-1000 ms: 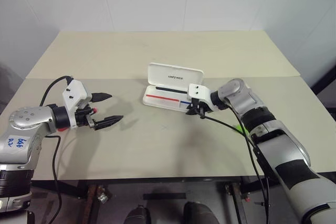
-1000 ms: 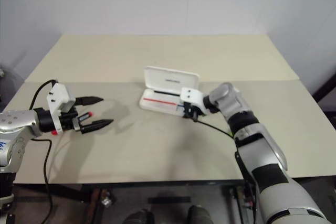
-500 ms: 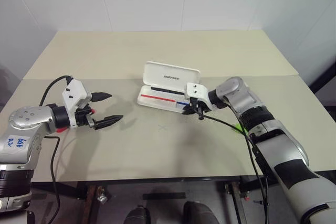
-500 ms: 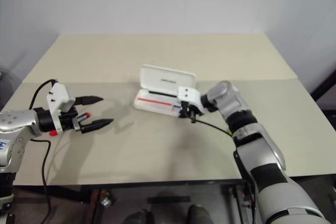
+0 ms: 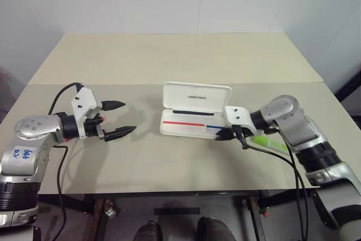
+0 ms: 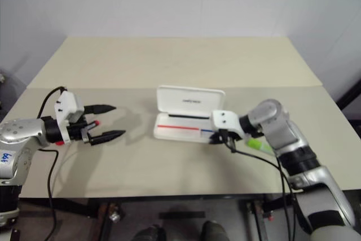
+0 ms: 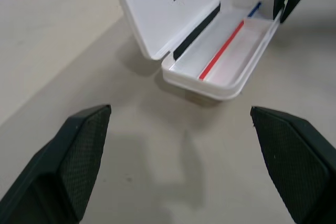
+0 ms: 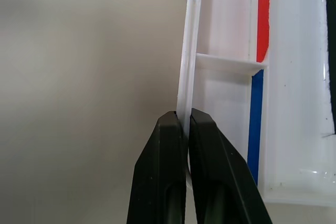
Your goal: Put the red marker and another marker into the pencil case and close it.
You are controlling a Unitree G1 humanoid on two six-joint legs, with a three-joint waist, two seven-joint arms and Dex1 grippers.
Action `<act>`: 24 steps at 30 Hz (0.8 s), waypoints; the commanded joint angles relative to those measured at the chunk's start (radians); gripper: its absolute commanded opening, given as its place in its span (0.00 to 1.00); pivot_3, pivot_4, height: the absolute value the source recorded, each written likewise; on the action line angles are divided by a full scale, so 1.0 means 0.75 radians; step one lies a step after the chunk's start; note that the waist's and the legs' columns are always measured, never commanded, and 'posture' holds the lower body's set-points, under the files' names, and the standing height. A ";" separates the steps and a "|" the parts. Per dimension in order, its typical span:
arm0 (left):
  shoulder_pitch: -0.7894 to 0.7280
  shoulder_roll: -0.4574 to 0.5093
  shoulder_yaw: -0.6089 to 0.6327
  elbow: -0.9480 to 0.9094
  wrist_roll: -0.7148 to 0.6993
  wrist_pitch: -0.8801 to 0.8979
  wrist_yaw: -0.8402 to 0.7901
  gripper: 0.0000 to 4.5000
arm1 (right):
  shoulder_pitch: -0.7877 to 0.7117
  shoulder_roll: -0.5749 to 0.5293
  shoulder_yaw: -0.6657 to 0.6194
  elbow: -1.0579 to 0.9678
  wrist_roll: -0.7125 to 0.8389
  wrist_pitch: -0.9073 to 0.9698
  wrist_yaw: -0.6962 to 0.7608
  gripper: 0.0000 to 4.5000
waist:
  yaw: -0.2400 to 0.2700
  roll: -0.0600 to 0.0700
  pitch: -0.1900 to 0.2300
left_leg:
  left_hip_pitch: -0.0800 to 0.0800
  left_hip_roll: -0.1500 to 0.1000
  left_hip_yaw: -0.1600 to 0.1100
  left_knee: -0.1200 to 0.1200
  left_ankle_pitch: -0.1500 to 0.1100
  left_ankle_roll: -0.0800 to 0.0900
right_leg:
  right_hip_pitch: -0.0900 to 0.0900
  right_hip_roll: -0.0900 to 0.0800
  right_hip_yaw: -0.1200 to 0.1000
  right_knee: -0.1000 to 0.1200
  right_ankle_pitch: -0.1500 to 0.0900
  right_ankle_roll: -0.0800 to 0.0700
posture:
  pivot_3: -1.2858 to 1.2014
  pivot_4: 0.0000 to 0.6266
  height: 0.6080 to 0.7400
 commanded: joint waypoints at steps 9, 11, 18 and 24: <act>0.161 0.029 0.004 -0.096 -0.025 -0.052 -0.110 1.00 | 0.122 -0.059 -0.011 -0.075 0.000 -0.141 -0.070 0.00 | 0.005 0.000 0.000 | 0.001 0.003 0.000 0.001 0.001 0.000 | 0.001 -0.002 0.000 0.000 -0.001 -0.001 | 0.52 0.24 1.00; 0.174 0.038 0.025 -0.100 -0.042 -0.059 -0.132 1.00 | 0.122 -0.054 -0.004 -0.045 -0.003 -0.175 -0.076 0.00 | 0.005 0.000 0.000 | 0.001 0.002 0.000 0.001 0.001 0.000 | 0.001 -0.003 0.000 0.000 -0.001 -0.001 | 0.52 0.24 1.00; 0.165 0.069 0.060 -0.070 -0.058 -0.088 -0.188 1.00 | 0.100 -0.040 0.010 0.027 -0.011 -0.249 -0.067 0.00 | 0.005 0.000 0.000 | 0.001 0.002 0.000 0.002 0.001 0.000 | 0.001 -0.002 0.000 0.000 -0.001 -0.001 | 0.52 0.24 1.00; 0.137 0.056 0.045 -0.063 -0.059 -0.095 -0.186 1.00 | 0.068 -0.022 0.018 0.067 -0.026 -0.277 -0.075 0.00 | 0.003 0.000 0.000 | 0.001 0.002 0.000 0.003 0.001 0.001 | 0.001 -0.002 0.000 0.001 -0.001 -0.001 | 0.52 0.24 1.00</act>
